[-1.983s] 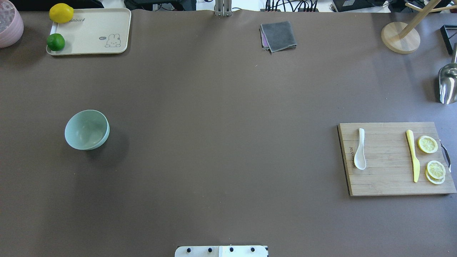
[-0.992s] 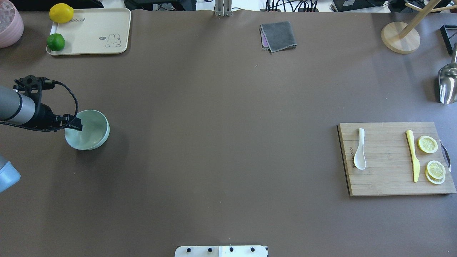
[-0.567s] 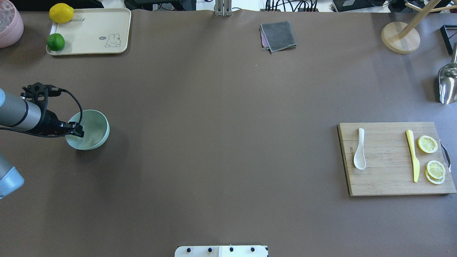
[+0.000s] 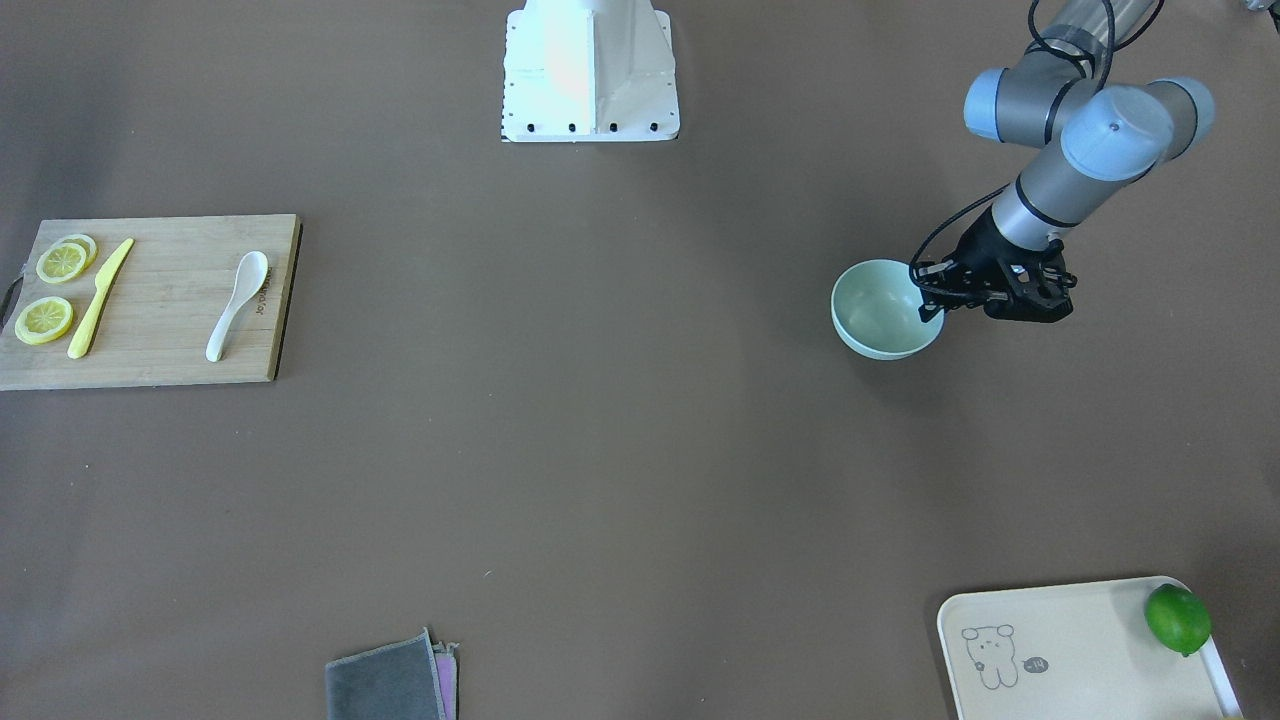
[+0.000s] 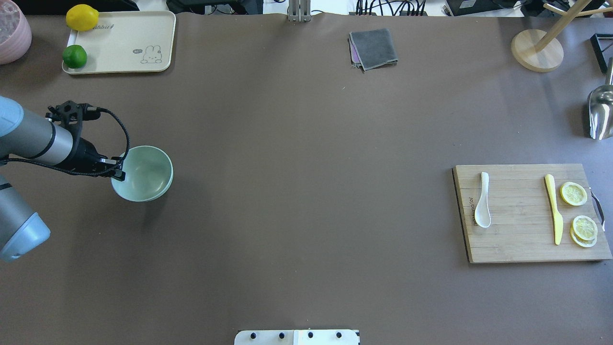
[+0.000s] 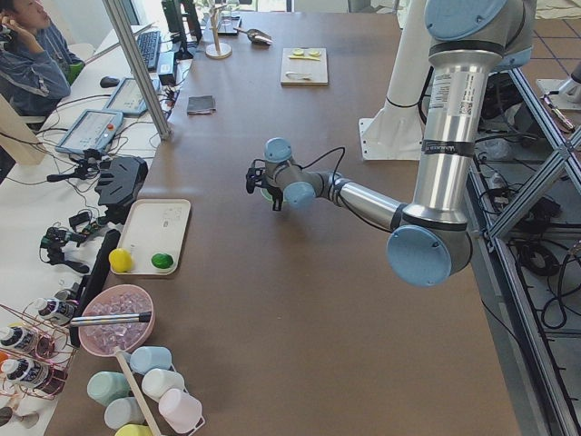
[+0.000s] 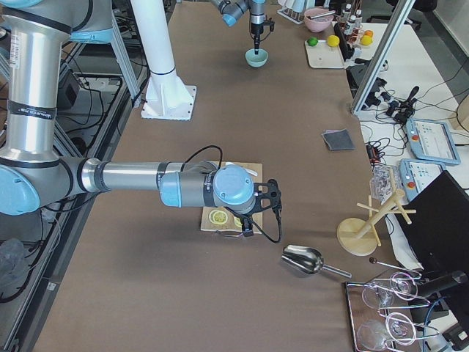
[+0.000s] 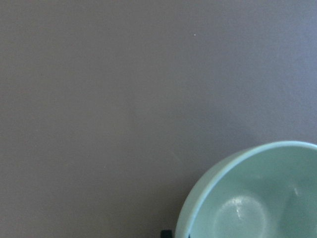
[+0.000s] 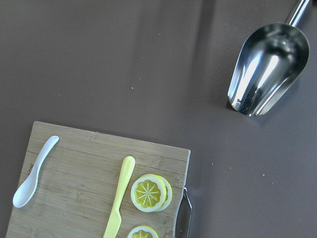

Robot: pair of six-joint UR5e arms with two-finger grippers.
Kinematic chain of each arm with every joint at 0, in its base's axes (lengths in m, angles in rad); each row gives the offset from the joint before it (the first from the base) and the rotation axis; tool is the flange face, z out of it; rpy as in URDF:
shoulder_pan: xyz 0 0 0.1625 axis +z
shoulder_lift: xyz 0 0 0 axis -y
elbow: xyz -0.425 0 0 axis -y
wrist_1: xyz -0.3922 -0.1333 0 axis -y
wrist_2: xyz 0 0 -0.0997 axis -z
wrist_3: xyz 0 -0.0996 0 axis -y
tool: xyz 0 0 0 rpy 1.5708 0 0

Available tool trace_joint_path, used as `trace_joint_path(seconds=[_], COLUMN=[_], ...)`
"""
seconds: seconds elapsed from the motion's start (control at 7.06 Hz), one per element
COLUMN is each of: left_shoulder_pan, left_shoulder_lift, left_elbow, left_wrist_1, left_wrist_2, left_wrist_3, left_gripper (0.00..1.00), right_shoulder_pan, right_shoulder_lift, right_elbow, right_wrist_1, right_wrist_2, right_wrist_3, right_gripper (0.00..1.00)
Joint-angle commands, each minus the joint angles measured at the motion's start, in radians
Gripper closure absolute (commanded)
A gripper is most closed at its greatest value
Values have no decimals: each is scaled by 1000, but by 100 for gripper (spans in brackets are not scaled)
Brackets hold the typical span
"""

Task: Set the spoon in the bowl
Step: 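Move the left gripper to the pale green bowl and push it toward the table center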

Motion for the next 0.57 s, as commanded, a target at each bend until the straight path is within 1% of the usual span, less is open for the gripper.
trace_joint_path(seconds=[0.0,0.14,0.28,0.42], left_shoulder_pan=[63,155,253,275], left_shoulder_lift=[-297,-356,-416,-465], left_elbow=[-43,-38,-14,30], left_wrist_1=[329,329,330,327], left_wrist_2=[9,97,195,219], left_wrist_3=[-185,-275,-337,-380], left_gripper=[100,100,100,100], right_shoulder_pan=[-75,-137,-239,-359], right_shoulder_lift=[13,34,67,82], right_elbow=[74,84,97,97], right_wrist_1=[-1,8,54,142], right_wrist_2=[-6,-41,-124,-219], right_wrist_3=[130,202,361,538], right_gripper=[0,0,0,1])
